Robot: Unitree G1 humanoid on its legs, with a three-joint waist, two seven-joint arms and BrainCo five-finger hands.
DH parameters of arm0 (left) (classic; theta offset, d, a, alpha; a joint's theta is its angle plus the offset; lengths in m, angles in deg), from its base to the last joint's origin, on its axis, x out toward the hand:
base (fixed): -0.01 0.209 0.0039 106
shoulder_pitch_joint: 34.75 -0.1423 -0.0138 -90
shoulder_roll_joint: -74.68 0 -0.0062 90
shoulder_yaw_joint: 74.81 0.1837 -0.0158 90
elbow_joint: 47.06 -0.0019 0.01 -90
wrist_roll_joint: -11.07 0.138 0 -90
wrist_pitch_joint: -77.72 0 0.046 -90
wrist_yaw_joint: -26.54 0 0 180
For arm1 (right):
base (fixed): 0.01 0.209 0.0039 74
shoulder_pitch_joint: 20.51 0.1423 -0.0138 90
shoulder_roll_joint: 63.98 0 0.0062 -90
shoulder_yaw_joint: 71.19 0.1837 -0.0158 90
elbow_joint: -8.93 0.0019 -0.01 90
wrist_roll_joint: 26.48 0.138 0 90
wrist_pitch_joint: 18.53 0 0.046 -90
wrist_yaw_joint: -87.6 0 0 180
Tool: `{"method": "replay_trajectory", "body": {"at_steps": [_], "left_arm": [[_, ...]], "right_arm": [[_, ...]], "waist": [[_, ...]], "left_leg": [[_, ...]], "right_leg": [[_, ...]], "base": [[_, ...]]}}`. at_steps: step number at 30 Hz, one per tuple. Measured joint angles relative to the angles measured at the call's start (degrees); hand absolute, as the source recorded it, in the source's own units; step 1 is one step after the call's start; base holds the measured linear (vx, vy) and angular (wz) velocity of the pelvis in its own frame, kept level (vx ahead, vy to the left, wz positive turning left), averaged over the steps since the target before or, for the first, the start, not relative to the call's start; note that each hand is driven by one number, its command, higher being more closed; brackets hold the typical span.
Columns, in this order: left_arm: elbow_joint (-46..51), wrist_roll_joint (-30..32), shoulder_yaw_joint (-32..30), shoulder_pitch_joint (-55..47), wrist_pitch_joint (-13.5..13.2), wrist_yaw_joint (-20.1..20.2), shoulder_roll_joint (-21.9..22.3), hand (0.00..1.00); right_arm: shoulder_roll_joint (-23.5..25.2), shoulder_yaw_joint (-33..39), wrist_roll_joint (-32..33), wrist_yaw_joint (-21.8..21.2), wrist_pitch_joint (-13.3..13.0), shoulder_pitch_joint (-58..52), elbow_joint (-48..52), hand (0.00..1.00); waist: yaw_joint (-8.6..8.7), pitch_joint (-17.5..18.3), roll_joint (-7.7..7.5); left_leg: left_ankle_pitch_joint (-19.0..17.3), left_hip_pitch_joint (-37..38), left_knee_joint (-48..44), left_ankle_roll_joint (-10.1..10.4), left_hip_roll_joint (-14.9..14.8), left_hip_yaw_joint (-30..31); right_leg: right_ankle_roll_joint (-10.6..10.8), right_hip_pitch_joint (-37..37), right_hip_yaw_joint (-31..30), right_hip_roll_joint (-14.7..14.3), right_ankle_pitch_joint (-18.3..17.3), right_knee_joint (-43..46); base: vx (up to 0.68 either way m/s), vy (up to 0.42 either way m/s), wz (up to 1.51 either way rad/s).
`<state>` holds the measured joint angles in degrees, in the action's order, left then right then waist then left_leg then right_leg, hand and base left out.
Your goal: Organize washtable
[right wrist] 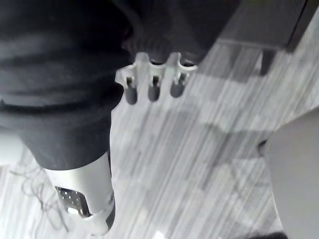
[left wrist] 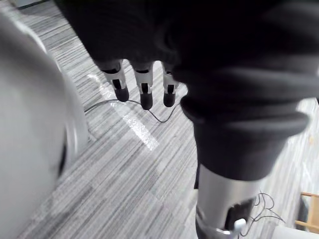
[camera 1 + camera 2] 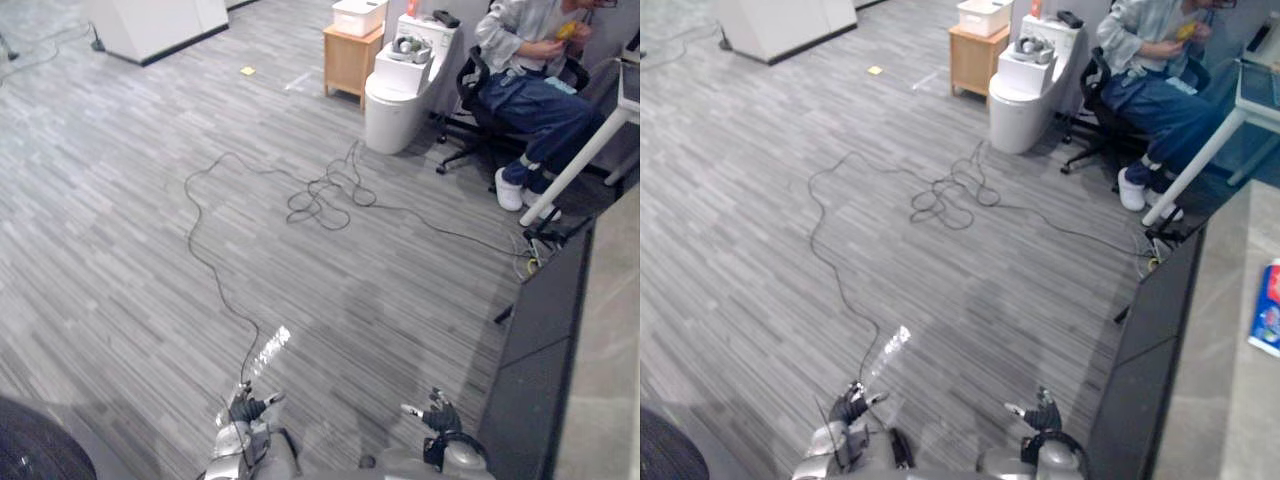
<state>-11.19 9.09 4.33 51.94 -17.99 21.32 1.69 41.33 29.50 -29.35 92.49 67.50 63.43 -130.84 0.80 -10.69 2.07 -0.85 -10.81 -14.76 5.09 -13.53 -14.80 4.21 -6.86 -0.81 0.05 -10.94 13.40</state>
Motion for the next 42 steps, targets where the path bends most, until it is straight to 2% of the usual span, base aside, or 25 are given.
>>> {"method": "replay_trajectory", "body": {"at_steps": [1,3,4,7,9,13,15,16,17,19,20,21,22,23,25,28,30,31,32,33,35,36,39,40,42], "left_arm": [[-0.50,0.09,-0.17,-0.04,0.00,0.05,-0.36,0.00],[-2.09,0.59,-0.38,0.47,0.18,-0.10,-2.91,0.00],[-2.48,0.69,-0.55,0.48,0.30,-0.01,-3.41,0.00],[-3.74,2.11,-0.60,-0.41,0.32,-0.06,-4.00,0.00],[-4.74,2.43,-0.55,-0.52,0.49,-0.11,-4.13,0.00],[-5.11,2.48,0.15,-0.40,0.53,0.01,-4.27,0.00],[-5.09,2.49,1.50,-0.49,0.89,0.05,-4.92,0.00],[-5.26,2.55,1.82,-0.66,1.01,0.09,-5.15,0.00],[-5.87,2.62,1.73,-0.74,1.04,0.11,-3.75,0.00],[-5.14,2.47,1.06,-2.17,0.92,0.16,-2.34,0.00],[-3.77,2.69,0.47,-2.27,0.93,0.26,-2.20,0.00],[-3.14,2.66,-0.40,-2.44,0.92,0.27,-2.18,0.00],[-1.78,2.63,-1.61,-2.83,0.90,0.20,-1.84,0.00],[-0.77,2.65,-1.75,-2.92,0.88,0.23,-1.72,0.00],[-0.15,2.61,-1.76,-2.94,0.86,0.24,-1.93,0.00],[0.65,2.35,-1.81,-2.78,0.47,0.25,-1.86,0.00],[0.68,2.22,-0.71,-2.14,0.04,0.19,-2.14,0.00],[0.63,2.11,-0.30,-2.12,0.02,0.17,-2.10,0.00],[0.51,1.70,-0.05,-2.11,-0.04,0.18,-2.19,0.00],[0.24,1.62,0.08,-1.88,0.11,0.09,-3.04,0.00],[0.30,1.63,0.02,-1.48,0.14,0.10,-3.51,0.00],[0.28,1.64,-0.07,-1.44,0.18,0.09,-3.94,0.00],[-1.14,1.43,-0.11,-1.96,0.51,-0.03,-4.70,0.00],[-1.98,1.44,0.08,-1.97,0.54,-0.02,-4.60,0.00],[-3.71,1.47,1.53,-1.67,0.82,-0.03,-4.68,0.00]], "right_arm": [[-0.15,0.08,-0.02,0.00,0.01,0.47,-1.23,0.00],[2.19,0.59,-0.01,0.02,0.32,-0.23,-1.42,0.00],[2.65,0.51,-0.02,-0.11,0.34,-0.30,-1.54,0.00],[2.87,0.44,0.05,-0.15,0.29,-0.26,-1.60,0.00],[2.14,-0.11,0.05,-0.19,-0.17,0.03,-1.62,0.00],[1.36,-1.24,0.07,-0.20,-0.68,1.27,-2.33,0.00],[1.25,-1.76,0.07,-0.16,-0.85,1.90,-3.13,0.00],[1.34,-1.95,0.27,-0.16,-0.96,1.81,-3.30,0.00],[0.47,-1.52,0.06,-0.24,-1.08,1.73,-2.81,0.00],[-0.47,-1.54,0.02,-0.25,-1.13,1.32,-2.57,0.00],[-0.40,-1.75,0.05,-0.20,-0.83,1.15,-2.27,0.00],[-0.34,-2.00,0.05,-0.19,-0.71,0.93,-2.04,0.00],[-0.24,-2.95,0.06,-0.17,-0.56,0.15,-0.81,0.00],[-0.29,-2.95,0.11,0.04,-0.45,-0.39,-0.53,0.00],[-0.10,-2.99,0.29,0.05,-0.04,-0.53,-0.49,0.00],[0.18,-2.76,0.65,0.04,0.09,-0.55,-0.62,0.00],[0.13,-2.40,0.61,0.05,0.12,-0.58,-0.68,0.00],[0.06,-2.27,0.58,0.04,0.12,-0.70,-0.90,0.00],[-0.18,-2.29,0.54,0.05,0.11,-0.78,-1.61,0.00],[0.59,-2.10,0.67,0.15,0.33,-0.29,-2.90,0.00],[1.61,-2.16,0.44,0.03,0.26,-0.58,-2.70,0.00],[2.43,-2.10,0.33,-0.05,0.54,-0.87,-2.92,0.00],[2.82,-2.13,-0.07,-0.23,0.58,-1.15,-3.27,0.00],[2.15,-2.27,-0.06,-0.20,0.47,-0.64,-3.40,0.00],[1.22,-2.80,-0.04,-0.17,0.36,0.60,-3.42,0.00]], "waist": [[-0.30,0.50,-0.26],[0.56,0.83,-4.34],[-0.10,0.92,-5.19],[-0.26,0.75,-5.76],[0.90,0.57,-5.23],[1.60,0.64,-5.25],[1.89,1.05,-5.93],[2.44,1.23,-6.61],[3.25,1.44,-4.36],[3.03,2.21,-2.17],[2.88,2.12,-2.26],[2.84,2.13,-2.25],[2.35,1.69,-1.97],[1.20,1.42,-1.82],[0.61,1.29,-2.12],[-0.15,0.93,-2.94],[-0.34,0.69,-4.04],[-0.37,0.77,-3.88],[-0.49,0.79,-3.83],[-0.38,1.66,-4.79],[-0.08,2.42,-6.10],[-0.83,2.70,-6.70],[-1.70,3.62,-6.96],[-1.70,3.61,-6.29],[-1.32,3.53,-4.91]], "left_leg": [[1.88,-0.07,-1.77,-2.33,0.93,-0.43],[0.00,2.98,0.18,-3.88,3.76,-5.27],[-0.76,4.29,1.17,-4.14,4.11,-7.79],[-1.88,10.45,5.67,-4.72,5.01,-13.35],[-3.60,15.07,10.01,-4.24,5.49,-15.74],[-4.16,17.78,14.28,-3.33,5.95,-18.22],[-4.61,17.99,14.73,-2.16,7.75,-18.10],[-5.14,19.41,14.90,-1.36,9.31,-17.42],[-5.77,21.72,14.95,0.17,8.28,-16.42],[-8.53,21.64,7.03,2.41,4.85,-15.82],[-10.96,17.71,-6.95,2.88,0.23,-13.58],[-10.96,15.57,-14.12,2.84,-1.94,-12.39],[-9.96,11.19,-27.92,2.51,-6.43,-9.82],[-10.22,8.75,-36.42,2.42,-8.73,-8.56],[-10.52,6.45,-40.57,2.39,-9.27,-8.44],[-12.11,1.85,-34.25,-0.26,-6.53,-8.82],[-11.67,-1.58,-16.34,0.04,0.72,-1.91],[-10.45,-1.69,-7.81,1.55,2.97,2.44],[-5.54,-1.52,-3.91,3.45,4.05,5.94],[-4.76,-0.37,-5.35,2.16,5.97,5.94],[-7.69,-0.45,-7.88,0.94,5.84,4.04],[-8.96,0.49,-10.41,-1.75,5.44,1.26],[-9.97,6.32,-8.91,-3.74,4.57,-4.58],[-10.26,10.60,-5.77,-4.24,4.11,-6.85],[-10.32,16.52,-0.12,-4.33,3.73,-10.37]], "right_leg": [[0.15,-0.27,-1.88,1.48,-2.68,1.11],[1.16,1.87,-4.80,5.71,-2.62,4.06],[2.11,3.31,-6.00,6.42,-2.05,6.45],[2.15,9.24,-5.40,7.39,2.04,17.11],[0.99,13.48,0.59,8.04,-0.88,21.30],[-1.15,19.69,16.33,8.17,-0.96,14.72],[-3.63,21.10,19.54,8.04,1.42,7.80],[-6.08,20.38,17.68,8.11,6.60,5.60],[-5.98,18.29,18.58,7.44,5.79,6.29],[-5.82,15.06,18.94,5.81,2.61,5.95],[-6.21,12.47,18.91,4.46,1.54,5.16],[-6.56,11.23,18.50,3.66,1.14,4.72],[-7.50,8.42,17.02,1.76,-0.04,4.20],[-8.18,6.47,14.14,0.38,-1.45,4.31],[-8.39,4.22,10.41,0.18,-3.14,4.06],[-6.74,0.18,2.83,2.42,-4.24,2.23],[-4.57,-1.14,-3.15,6.76,-5.55,0.77],[-3.15,-1.26,-5.64,7.90,-6.35,0.36],[-1.21,-1.38,-8.05,8.28,-7.49,0.35],[-1.74,-1.60,-11.32,10.14,-6.86,0.39],[-1.46,-0.34,-12.66,10.25,-3.63,1.72],[-0.11,0.61,-15.12,10.37,-1.95,3.70],[0.77,3.81,-15.13,10.63,2.79,10.05],[2.04,6.50,-10.99,10.36,1.54,15.01],[0.97,12.08,-1.55,9.78,-2.82,20.61]], "base": [[0.35,0.329,-0.74],[0.32,0.326,-0.82],[0.18,0.221,-0.99],[0.15,0.254,-1.08],[0.08,0.165,-0.76],[0.11,0.056,-0.33],[0.23,-0.031,0.00],[0.39,-0.078,0.36],[0.50,-0.089,0.39],[0.41,-0.086,0.09],[0.34,-0.128,-0.18],[0.43,-0.149,-0.52],[0.44,-0.066,-0.97],[0.53,-0.014,-1.39],[0.46,0.078,-1.23],[0.39,0.174,-1.23],[0.39,0.362,-1.35],[0.36,0.461,-1.39],[0.42,0.515,-1.50],[0.55,0.603,-1.15],[0.47,0.452,-0.75],[0.34,0.323,-0.79],[0.39,0.240,-1.14],[0.35,0.175,-1.48],[0.38,0.169,-1.47]]}}
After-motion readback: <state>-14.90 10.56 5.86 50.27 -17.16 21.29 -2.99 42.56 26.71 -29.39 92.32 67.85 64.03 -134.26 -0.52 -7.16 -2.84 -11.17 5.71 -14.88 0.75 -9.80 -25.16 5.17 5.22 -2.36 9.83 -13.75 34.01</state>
